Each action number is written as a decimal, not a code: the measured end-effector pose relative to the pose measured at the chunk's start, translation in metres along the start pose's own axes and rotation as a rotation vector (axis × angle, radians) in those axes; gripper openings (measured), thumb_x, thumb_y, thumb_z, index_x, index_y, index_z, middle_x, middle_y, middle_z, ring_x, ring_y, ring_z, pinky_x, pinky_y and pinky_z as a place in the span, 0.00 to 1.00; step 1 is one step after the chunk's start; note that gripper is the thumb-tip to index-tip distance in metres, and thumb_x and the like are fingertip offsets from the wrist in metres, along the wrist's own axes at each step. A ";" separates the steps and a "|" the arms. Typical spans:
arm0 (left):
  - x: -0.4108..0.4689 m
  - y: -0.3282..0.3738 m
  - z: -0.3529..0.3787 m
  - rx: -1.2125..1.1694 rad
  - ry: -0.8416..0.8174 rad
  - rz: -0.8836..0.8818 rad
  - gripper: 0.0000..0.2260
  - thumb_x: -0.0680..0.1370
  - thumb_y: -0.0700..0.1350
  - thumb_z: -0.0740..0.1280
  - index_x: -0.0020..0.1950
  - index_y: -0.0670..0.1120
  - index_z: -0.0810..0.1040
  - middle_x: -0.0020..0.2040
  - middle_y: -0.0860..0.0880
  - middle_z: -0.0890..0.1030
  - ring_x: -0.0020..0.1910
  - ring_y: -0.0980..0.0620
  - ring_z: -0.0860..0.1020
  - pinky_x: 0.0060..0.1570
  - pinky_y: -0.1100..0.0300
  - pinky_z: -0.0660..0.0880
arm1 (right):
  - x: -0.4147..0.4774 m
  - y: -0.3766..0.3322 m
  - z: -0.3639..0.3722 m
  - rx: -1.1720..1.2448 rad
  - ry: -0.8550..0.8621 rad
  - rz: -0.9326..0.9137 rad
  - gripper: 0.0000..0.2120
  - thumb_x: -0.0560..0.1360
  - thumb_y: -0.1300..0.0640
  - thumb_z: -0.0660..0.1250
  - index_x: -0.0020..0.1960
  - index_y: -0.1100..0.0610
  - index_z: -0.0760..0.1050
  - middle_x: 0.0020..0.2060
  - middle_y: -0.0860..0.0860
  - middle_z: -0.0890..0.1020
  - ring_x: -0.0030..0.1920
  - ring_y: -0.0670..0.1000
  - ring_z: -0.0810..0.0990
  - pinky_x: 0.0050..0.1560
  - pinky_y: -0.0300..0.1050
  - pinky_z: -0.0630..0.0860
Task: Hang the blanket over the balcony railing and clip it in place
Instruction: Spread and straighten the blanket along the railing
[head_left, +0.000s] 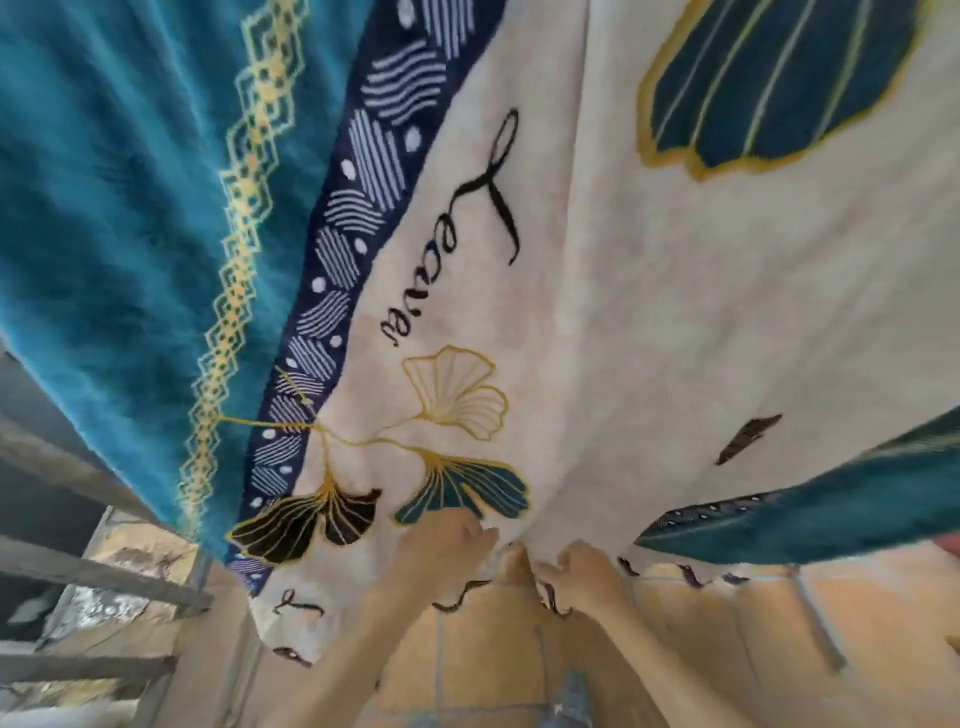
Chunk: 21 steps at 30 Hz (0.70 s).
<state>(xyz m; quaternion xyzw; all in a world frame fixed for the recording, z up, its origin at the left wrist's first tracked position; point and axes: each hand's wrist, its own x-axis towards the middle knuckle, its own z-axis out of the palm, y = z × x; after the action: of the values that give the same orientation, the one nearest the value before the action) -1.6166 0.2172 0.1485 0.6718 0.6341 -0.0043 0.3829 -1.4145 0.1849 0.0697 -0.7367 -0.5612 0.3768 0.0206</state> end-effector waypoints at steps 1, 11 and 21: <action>0.006 0.014 0.004 -0.018 0.022 0.011 0.18 0.77 0.64 0.61 0.49 0.50 0.80 0.46 0.53 0.81 0.48 0.53 0.79 0.51 0.57 0.77 | -0.001 0.019 -0.019 0.035 0.049 0.087 0.23 0.73 0.35 0.64 0.30 0.49 0.61 0.26 0.46 0.67 0.26 0.42 0.67 0.28 0.35 0.63; 0.045 0.136 -0.005 0.302 0.349 0.015 0.39 0.70 0.78 0.47 0.36 0.44 0.77 0.30 0.49 0.79 0.31 0.49 0.79 0.36 0.58 0.79 | 0.020 0.036 -0.189 0.336 0.675 -0.114 0.18 0.79 0.50 0.64 0.65 0.59 0.73 0.48 0.51 0.83 0.43 0.51 0.82 0.44 0.42 0.76; 0.062 0.164 -0.044 0.282 0.531 0.183 0.20 0.80 0.56 0.56 0.37 0.46 0.77 0.32 0.48 0.78 0.36 0.45 0.79 0.34 0.57 0.74 | 0.004 0.129 -0.281 0.140 0.825 -0.226 0.15 0.80 0.58 0.61 0.65 0.55 0.74 0.47 0.52 0.83 0.45 0.54 0.80 0.45 0.47 0.78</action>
<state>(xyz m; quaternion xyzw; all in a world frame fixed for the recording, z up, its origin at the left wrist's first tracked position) -1.4851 0.3090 0.2330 0.7503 0.6419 0.1177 0.1059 -1.1472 0.2512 0.2101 -0.7563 -0.5562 0.0832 0.3344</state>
